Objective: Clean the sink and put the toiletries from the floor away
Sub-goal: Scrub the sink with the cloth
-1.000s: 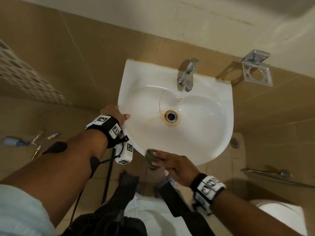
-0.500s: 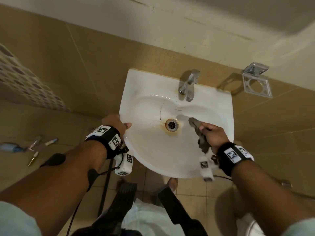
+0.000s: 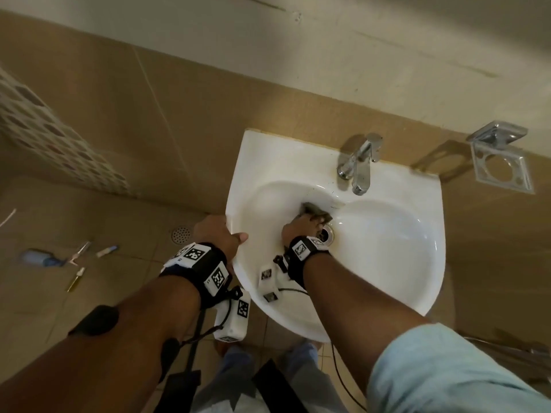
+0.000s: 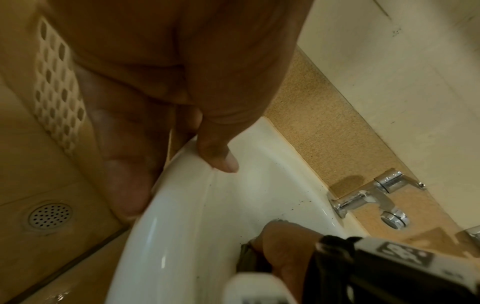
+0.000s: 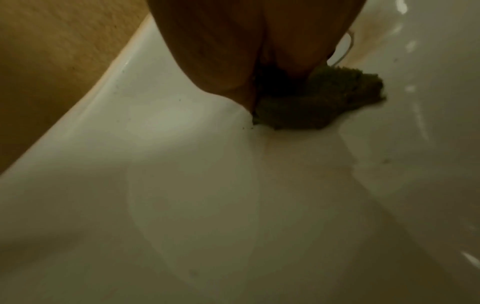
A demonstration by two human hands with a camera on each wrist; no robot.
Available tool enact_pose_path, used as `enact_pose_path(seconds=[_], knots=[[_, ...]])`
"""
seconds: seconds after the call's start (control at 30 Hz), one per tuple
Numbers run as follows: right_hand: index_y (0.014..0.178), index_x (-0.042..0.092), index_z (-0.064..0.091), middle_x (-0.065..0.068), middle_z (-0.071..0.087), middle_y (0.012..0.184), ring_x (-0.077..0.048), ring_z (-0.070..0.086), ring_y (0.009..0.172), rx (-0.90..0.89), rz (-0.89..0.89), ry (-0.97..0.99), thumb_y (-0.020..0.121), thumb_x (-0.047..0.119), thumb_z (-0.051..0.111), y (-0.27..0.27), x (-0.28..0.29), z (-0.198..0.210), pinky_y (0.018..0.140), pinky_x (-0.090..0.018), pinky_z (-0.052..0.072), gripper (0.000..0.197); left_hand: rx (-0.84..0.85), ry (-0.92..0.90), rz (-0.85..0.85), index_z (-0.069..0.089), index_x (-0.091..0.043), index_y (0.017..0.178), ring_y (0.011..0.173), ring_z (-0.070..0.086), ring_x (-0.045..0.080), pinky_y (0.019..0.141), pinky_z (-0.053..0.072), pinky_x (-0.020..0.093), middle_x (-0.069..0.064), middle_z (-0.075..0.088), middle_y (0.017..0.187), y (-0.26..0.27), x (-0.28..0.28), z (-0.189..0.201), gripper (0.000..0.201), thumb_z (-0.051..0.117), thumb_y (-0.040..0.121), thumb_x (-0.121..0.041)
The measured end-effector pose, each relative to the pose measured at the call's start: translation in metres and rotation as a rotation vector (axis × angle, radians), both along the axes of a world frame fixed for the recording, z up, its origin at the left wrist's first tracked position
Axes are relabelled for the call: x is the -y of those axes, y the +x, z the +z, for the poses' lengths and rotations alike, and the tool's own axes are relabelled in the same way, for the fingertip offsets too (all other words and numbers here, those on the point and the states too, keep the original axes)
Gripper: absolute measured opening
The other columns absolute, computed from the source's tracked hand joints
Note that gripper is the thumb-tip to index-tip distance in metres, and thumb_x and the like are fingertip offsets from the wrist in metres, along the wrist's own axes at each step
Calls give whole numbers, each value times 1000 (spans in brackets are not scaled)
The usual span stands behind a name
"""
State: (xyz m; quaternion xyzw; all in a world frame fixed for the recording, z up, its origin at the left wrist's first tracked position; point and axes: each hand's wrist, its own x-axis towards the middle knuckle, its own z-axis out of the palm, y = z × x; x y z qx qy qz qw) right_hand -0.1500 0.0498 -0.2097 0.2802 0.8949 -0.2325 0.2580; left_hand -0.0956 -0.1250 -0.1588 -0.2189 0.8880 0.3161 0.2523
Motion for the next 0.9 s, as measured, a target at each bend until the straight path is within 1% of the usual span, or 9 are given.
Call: enact_pose_path(seconds=[0.13, 0.27, 0.37, 0.43, 0.5, 0.6, 0.67, 0.77, 0.9], knots=[[160, 19, 5, -18, -1, 166, -40, 17, 150, -39, 341, -161, 100, 17, 42, 15, -6, 5, 122, -44, 21, 70, 38, 34, 33, 66, -13, 116, 101, 67, 31, 89, 57, 42, 9, 71, 111, -1, 3, -1, 49, 73, 82, -48], [157, 38, 20, -14, 35, 158, -35, 43, 139, -32, 647, -296, 104, 31, 39, 29, -19, 23, 117, -34, 31, 56, 22, 27, 14, 67, -10, 117, 104, 66, 33, 92, 55, 43, 11, 70, 114, -1, 1, 4, 49, 73, 84, -45], [153, 32, 36, -4, 36, 159, -25, 35, 145, 41, 901, -291, 99, 7, 51, 42, -51, 26, 120, -26, 19, 61, 13, 25, 10, 66, -8, 119, 108, 64, 34, 93, 53, 41, 13, 69, 117, 0, 0, 4, 49, 72, 85, -43], [151, 21, 39, -1, 28, 162, -22, 26, 150, 127, 916, -233, 96, -4, 50, 34, -73, 24, 117, -20, 10, 62, 23, 24, 1, 66, -8, 120, 110, 63, 33, 94, 52, 40, 13, 69, 117, 0, 0, 6, 48, 72, 87, -42], [154, 20, 31, -5, 18, 165, -26, 20, 152, 128, 897, -119, 99, 4, 49, 19, -91, 23, 115, -18, 9, 60, 24, 33, 2, 66, -8, 120, 110, 64, 33, 96, 52, 41, 12, 69, 117, 0, 0, 6, 49, 71, 86, -43], [158, 23, 21, -4, 8, 167, -26, 13, 153, 131, 965, 69, 99, 8, 47, 8, -104, 25, 119, -28, 9, 66, 32, 44, 9, 66, -9, 120, 110, 64, 31, 96, 52, 42, 11, 70, 117, 1, 1, 6, 49, 71, 86, -45], [157, 20, 26, -5, 16, 166, -26, 18, 151, 209, 959, 127, 101, 7, 43, 13, -111, 30, 119, -32, 16, 60, 34, 55, 20, 67, -10, 119, 109, 65, 31, 96, 53, 42, 11, 70, 116, 3, 2, 6, 48, 71, 86, -45], [154, 16, 32, -8, 36, 157, -27, 37, 142, 254, 825, 264, 105, 21, 38, 18, -127, 43, 112, -33, 30, 49, 20, 100, 59, 68, -9, 116, 103, 67, 33, 92, 55, 45, 12, 72, 112, 3, 1, 7, 47, 73, 85, -44], [149, 1, 37, -17, 38, 154, -33, 38, 141, 271, 792, 331, 101, 17, 47, 36, -106, 39, 114, -33, 30, 51, 35, 186, 143, 67, -11, 112, 97, 69, 36, 82, 59, 51, 12, 72, 106, 4, 1, 4, 46, 78, 79, -42]])
